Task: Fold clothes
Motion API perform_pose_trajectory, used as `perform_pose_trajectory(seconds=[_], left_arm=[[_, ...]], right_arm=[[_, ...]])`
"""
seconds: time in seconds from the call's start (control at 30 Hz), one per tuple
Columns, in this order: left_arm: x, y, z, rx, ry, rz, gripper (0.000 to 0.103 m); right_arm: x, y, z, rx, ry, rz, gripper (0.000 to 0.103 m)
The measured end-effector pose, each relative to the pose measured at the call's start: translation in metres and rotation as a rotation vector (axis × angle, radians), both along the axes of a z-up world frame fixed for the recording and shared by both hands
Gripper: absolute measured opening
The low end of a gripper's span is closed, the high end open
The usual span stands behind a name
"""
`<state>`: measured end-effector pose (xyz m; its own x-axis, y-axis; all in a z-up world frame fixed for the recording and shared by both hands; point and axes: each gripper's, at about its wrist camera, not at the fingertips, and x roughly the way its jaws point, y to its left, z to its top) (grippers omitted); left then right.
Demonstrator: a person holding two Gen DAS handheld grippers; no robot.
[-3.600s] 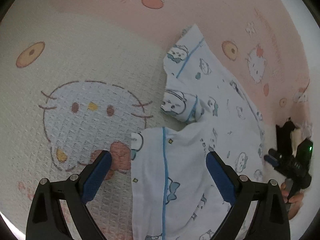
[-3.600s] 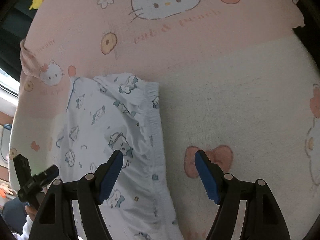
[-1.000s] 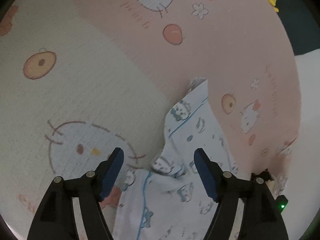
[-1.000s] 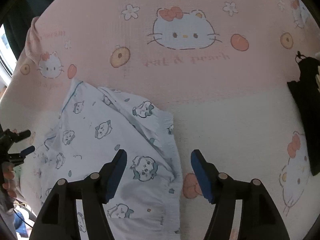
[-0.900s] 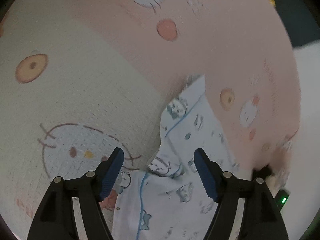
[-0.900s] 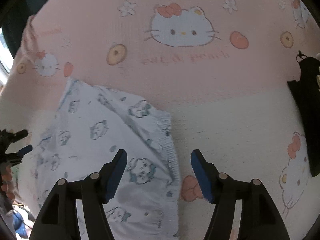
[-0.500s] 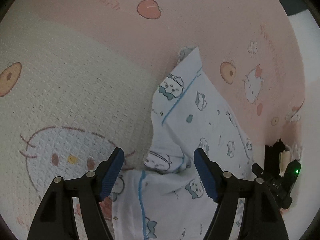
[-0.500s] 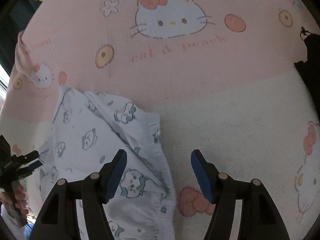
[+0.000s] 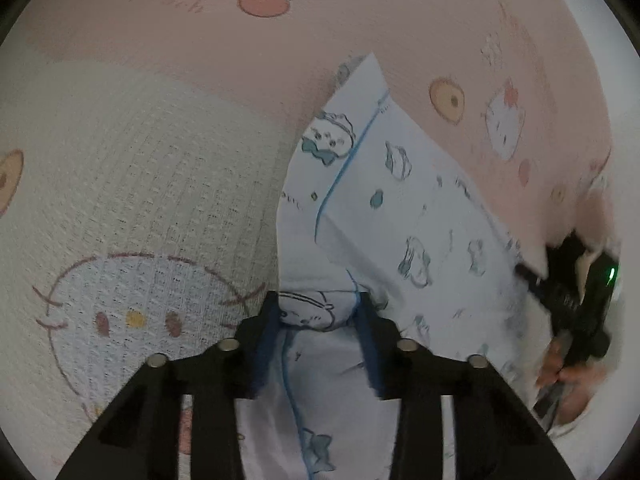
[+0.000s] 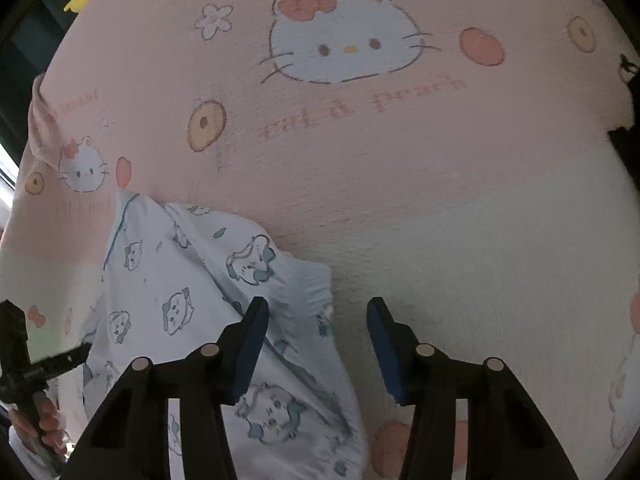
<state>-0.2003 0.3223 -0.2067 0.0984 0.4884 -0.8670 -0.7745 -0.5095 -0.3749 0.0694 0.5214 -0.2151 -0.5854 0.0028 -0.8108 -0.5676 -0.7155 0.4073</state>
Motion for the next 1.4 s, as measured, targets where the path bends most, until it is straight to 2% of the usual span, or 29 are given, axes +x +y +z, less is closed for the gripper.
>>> perform_pose_trajectory(seconds=[0.03, 0.07, 0.1, 0.3, 0.4, 0.5, 0.57, 0.67, 0.87, 0.97, 1.07, 1.17, 1.23, 1.3, 1.33, 1.37, 1.4], left_arm=[[0.003, 0.001, 0.001, -0.003, 0.027, -0.015, 0.027], [0.004, 0.003, 0.002, -0.006, 0.049, -0.023, 0.020], [0.005, 0.005, 0.003, -0.008, 0.072, -0.031, 0.015], [0.011, 0.014, 0.010, -0.039, 0.191, -0.072, 0.012], [0.010, 0.023, 0.008, -0.083, 0.197, -0.081, 0.012], [0.009, 0.022, 0.012, -0.075, 0.225, -0.076, 0.012], [0.002, 0.017, 0.015, -0.078, 0.212, -0.058, 0.012], [-0.008, 0.012, 0.018, -0.076, 0.168, -0.039, 0.012], [-0.015, -0.002, 0.014, -0.121, 0.167, -0.069, 0.014], [-0.030, -0.008, 0.012, -0.140, 0.141, 0.015, 0.014], [-0.049, -0.016, 0.024, -0.125, 0.109, 0.134, 0.015], [-0.067, -0.025, 0.043, -0.035, 0.057, 0.216, 0.016], [-0.075, -0.022, 0.050, -0.010, 0.022, 0.236, 0.019], [-0.077, -0.007, 0.054, -0.001, 0.029, 0.225, 0.034], [-0.077, 0.004, 0.055, 0.008, 0.027, 0.216, 0.038], [-0.076, 0.016, 0.051, 0.026, 0.005, 0.209, 0.046], [-0.075, 0.029, 0.047, 0.044, -0.017, 0.201, 0.051]], right_arm=[[-0.003, -0.001, -0.002, -0.005, -0.002, 0.006, 0.033], [-0.007, -0.001, -0.005, -0.010, -0.003, 0.011, 0.021], [-0.010, -0.002, -0.006, -0.007, -0.005, 0.013, 0.018], [-0.007, -0.005, 0.002, 0.138, -0.037, -0.048, 0.016], [-0.001, 0.002, -0.005, 0.111, -0.038, -0.083, 0.015], [-0.003, 0.001, -0.007, 0.134, -0.049, -0.092, 0.015], [-0.007, -0.001, -0.007, 0.179, -0.077, -0.102, 0.015], [-0.011, -0.003, -0.010, 0.168, -0.070, -0.111, 0.015], [-0.003, -0.006, -0.012, 0.168, -0.076, -0.101, 0.015], [-0.001, -0.004, -0.012, 0.148, -0.077, -0.104, 0.015], [-0.001, -0.002, -0.012, 0.124, -0.074, -0.109, 0.015], [0.001, 0.002, -0.013, 0.087, -0.068, -0.105, 0.019], [0.002, 0.004, -0.012, 0.048, -0.060, -0.106, 0.025], [0.005, 0.004, -0.006, 0.025, -0.030, -0.109, 0.032], [0.007, 0.003, -0.003, 0.020, -0.012, -0.111, 0.038], [0.009, 0.002, 0.000, 0.019, 0.005, -0.105, 0.047], [0.010, 0.000, 0.002, 0.020, 0.016, -0.094, 0.052]])
